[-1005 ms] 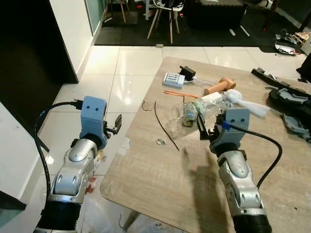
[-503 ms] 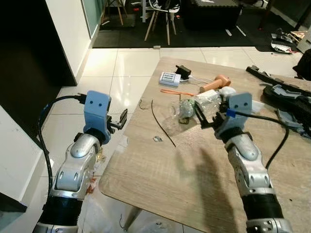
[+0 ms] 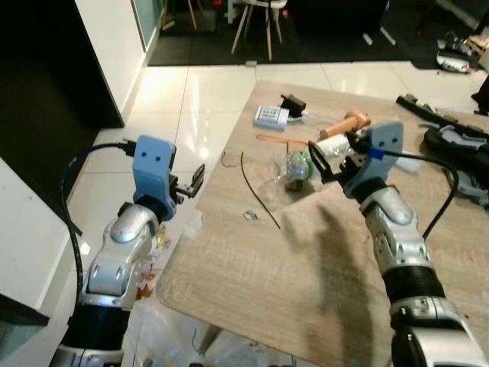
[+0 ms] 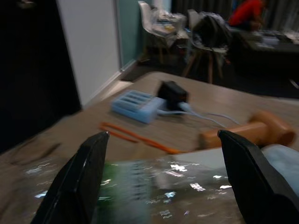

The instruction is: Picking trash to rubbish bin

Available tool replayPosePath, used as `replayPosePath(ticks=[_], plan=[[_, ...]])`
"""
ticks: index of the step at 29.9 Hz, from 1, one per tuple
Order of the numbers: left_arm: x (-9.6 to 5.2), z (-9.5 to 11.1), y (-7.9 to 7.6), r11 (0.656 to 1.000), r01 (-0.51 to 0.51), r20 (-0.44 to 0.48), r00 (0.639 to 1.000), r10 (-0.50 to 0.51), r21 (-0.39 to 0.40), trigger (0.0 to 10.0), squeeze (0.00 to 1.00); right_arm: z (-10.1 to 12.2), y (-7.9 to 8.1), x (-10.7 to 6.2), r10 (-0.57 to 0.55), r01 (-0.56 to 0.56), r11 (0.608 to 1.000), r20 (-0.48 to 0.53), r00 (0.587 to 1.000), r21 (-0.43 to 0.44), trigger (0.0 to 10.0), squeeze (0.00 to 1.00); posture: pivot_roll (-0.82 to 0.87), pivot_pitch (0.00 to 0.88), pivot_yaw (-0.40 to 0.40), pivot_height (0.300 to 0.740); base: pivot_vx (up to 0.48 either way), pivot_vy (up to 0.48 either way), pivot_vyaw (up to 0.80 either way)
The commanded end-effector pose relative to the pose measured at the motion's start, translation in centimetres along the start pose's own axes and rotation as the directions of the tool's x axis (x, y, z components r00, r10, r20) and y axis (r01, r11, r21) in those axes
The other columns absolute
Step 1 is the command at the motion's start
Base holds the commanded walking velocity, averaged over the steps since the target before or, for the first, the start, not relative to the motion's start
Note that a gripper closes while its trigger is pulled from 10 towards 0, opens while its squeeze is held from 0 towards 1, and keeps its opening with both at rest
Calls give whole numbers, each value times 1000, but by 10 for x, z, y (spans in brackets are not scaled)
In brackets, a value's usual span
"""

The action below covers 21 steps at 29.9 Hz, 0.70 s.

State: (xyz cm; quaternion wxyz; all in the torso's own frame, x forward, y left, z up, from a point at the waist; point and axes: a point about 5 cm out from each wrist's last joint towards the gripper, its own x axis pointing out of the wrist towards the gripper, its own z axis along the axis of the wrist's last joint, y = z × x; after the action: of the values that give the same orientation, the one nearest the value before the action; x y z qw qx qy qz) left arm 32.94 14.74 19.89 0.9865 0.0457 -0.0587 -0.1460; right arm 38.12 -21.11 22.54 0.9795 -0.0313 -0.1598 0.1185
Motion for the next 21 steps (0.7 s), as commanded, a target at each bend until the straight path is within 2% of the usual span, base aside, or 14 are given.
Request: replayPosePath(ticks=[1, 5, 11, 14, 16, 21], plan=[[-3, -2, 3, 1000, 1, -6, 1000, -1, 4, 10000, 43, 2, -8, 2, -24, 24, 1000, 14, 1000, 17, 10000, 0, 18, 259, 69, 740, 0, 0, 0], [-6, 0, 5, 1000, -3, 4, 1000, 3, 6, 10000, 43, 13, -16, 14, -30, 29, 999, 20, 999, 21, 10000, 0, 35, 270, 59, 740, 0, 0, 0], [-10, 1, 9, 1000, -16, 4, 1000, 16, 10, 10000, 43, 22, -22, 22, -27, 27, 999, 9, 1000, 40, 10000, 0, 47, 279, 53, 740, 0, 0, 0], [-11, 1, 11, 1000, -17, 3, 1000, 17, 15, 10000, 43, 20, -25, 25, -5, 9, 997, -56, 998, 73, 10000, 0, 49, 282, 49, 740, 0, 0, 0], [-12, 3, 10, 1000, -7, 10, 1000, 7, 13, 10000, 43, 14, -22, 25, 61, -50, 994, -117, 991, 94, 10000, 0, 51, 282, 48, 740, 0, 0, 0], [-13, 5, 11, 1000, 2, 25, 1000, -2, 6, 10000, 47, 7, -14, 24, 189, -174, 980, -179, 966, 94, 10000, 0, 45, 277, 44, 740, 0, 0, 0]])
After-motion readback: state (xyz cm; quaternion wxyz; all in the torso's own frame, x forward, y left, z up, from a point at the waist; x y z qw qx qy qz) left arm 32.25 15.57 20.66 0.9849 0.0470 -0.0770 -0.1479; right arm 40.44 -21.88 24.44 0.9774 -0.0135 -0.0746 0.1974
